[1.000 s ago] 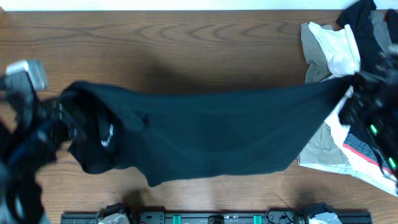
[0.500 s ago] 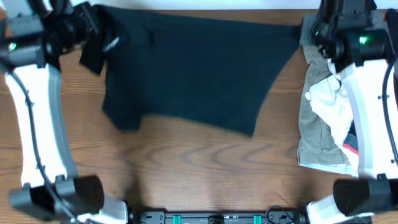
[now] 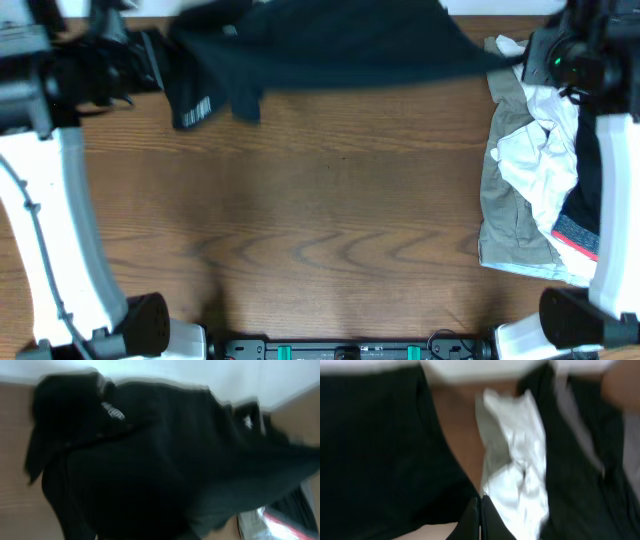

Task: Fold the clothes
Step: 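Lay the polo flat on the table and release the left gripper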

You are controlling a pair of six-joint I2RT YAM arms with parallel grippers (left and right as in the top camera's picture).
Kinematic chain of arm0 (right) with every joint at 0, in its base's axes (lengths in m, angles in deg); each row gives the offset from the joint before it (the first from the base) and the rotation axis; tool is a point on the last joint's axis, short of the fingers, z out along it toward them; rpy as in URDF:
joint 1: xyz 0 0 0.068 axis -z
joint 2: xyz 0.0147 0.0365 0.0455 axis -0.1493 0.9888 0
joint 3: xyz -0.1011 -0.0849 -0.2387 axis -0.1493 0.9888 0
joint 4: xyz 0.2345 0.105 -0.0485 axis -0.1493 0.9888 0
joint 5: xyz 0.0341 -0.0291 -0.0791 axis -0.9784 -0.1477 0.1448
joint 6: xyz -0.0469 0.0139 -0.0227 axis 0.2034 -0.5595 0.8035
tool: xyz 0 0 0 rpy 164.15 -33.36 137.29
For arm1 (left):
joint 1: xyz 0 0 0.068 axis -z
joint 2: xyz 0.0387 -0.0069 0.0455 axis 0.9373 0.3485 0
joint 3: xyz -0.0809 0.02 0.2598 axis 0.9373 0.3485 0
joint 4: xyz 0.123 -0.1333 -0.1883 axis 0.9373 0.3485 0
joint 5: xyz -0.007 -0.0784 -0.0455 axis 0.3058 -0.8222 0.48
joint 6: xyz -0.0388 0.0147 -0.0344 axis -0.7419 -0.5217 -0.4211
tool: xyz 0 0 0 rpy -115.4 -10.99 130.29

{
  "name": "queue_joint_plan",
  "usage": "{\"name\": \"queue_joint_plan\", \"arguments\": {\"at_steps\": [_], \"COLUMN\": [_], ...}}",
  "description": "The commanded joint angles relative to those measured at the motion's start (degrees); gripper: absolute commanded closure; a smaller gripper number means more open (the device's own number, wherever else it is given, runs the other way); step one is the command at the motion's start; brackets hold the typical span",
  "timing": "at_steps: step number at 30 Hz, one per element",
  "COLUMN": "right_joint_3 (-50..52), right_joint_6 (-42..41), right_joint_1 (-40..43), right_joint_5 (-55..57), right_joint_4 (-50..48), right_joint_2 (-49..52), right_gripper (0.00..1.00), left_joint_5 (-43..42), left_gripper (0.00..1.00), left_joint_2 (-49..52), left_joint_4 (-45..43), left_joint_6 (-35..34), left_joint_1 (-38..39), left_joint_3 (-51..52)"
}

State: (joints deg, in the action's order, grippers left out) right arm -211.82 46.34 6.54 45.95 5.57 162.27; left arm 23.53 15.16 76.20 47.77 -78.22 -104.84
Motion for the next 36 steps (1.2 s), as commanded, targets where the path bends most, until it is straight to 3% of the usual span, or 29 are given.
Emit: {"name": "queue_joint_plan", "arguments": {"at_steps": [1, 6, 15, 32, 36], "right_joint_3": [3.39, 11.82, 26.29, 29.27, 29.27], "right_joint_6": [0.96, 2.45, 2.45, 1.46, 1.49], "right_joint_1": [0.61, 0.63, 0.63, 2.03, 2.03], "right_joint_5": [1.36, 1.29, 1.38, 1.97, 1.97], "right_joint_4": [3.93, 6.27, 5.31, 8.37, 8.35], "right_joint_2": [4.28, 7.67, 8.07, 8.07, 8.07], "right_gripper": [0.99, 0.99, 0.99, 0.99, 0.99], "left_joint_5": [0.57, 5.73, 4.46, 3.8, 4.24], "left_gripper": [0.94, 0.94, 0.94, 0.94, 0.74], "left_joint_2": [4.74, 8.24, 10.38, 9.9, 9.9], "left_joint_4": [3.23, 3.96, 3.39, 10.62, 10.6], "left_joint_6": [7.58, 7.89, 8.24, 8.76, 8.76], "left_joint_1": [2.38, 5.29, 7.13, 7.1, 7.1], "left_joint_3": [6.86, 21.33, 40.19, 42.56, 42.56]}}
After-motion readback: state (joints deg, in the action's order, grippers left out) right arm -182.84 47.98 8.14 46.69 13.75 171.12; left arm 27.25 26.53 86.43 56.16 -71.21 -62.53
